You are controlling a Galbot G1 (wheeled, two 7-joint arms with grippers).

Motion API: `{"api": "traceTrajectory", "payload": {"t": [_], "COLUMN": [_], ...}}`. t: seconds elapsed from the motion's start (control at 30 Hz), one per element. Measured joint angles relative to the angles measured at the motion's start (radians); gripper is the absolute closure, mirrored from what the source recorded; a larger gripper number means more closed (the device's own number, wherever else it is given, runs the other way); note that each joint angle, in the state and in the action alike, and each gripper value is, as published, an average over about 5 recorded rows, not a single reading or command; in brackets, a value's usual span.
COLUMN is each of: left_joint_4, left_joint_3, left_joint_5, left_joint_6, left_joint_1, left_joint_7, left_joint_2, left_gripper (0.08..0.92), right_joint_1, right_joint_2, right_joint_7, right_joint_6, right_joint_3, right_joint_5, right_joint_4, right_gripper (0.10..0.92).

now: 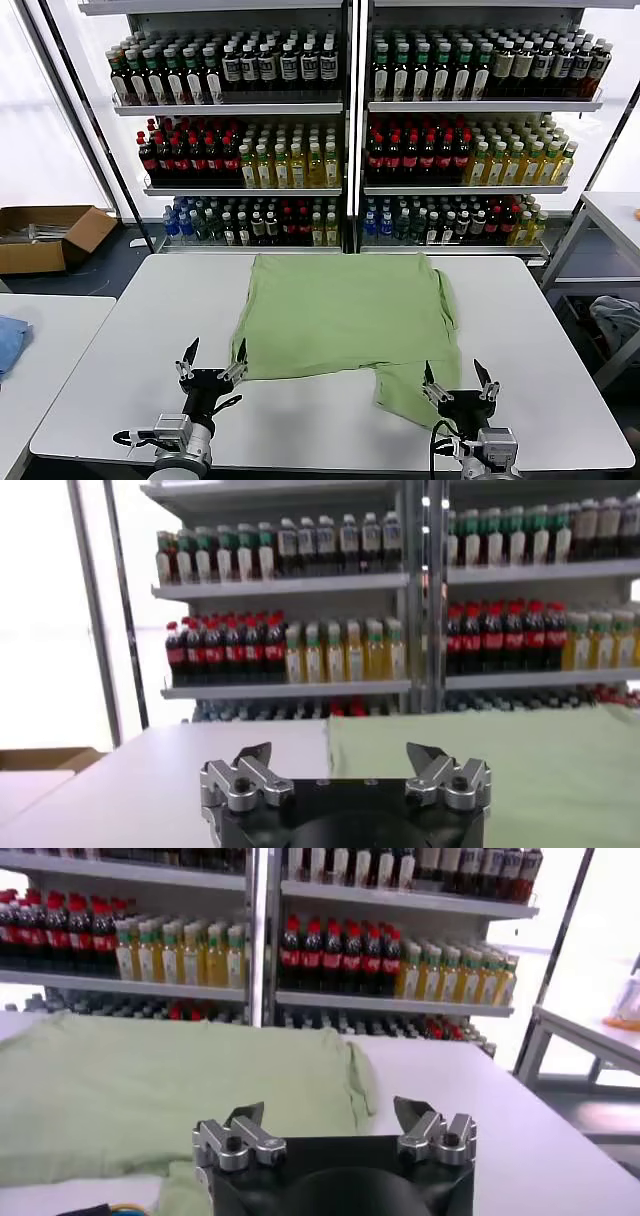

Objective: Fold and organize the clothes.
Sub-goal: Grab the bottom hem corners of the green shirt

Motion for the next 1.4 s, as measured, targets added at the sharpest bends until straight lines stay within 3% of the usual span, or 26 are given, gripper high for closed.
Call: {"api": "traceTrajectory", "payload": {"t": [0.47, 1.4], "left_joint_4": [0.034, 0.143], "left_joint_3": [0.009, 0.029], "left_joint_5": [-0.010, -0.011], "left_joint_6": [0.076, 0.083], "left_joint_1": [-0.006, -0.047], "left_joint_7": [0.013, 0.023], "left_joint_2": [0.040, 0.045], "left_gripper": [0.177, 0.184], "right_joint_1": [-0.034, -0.038], "right_joint_2": [0.012, 0.041], "right_joint_7": [0.052, 0.085], "right_joint_6": [-0.015, -0.003], "right_joint_3": [-0.029, -0.030], "right_joint_5": [0.024, 0.079], "right_joint_4": [-0.008, -0.064], "right_gripper": [0.203, 0.205]}}
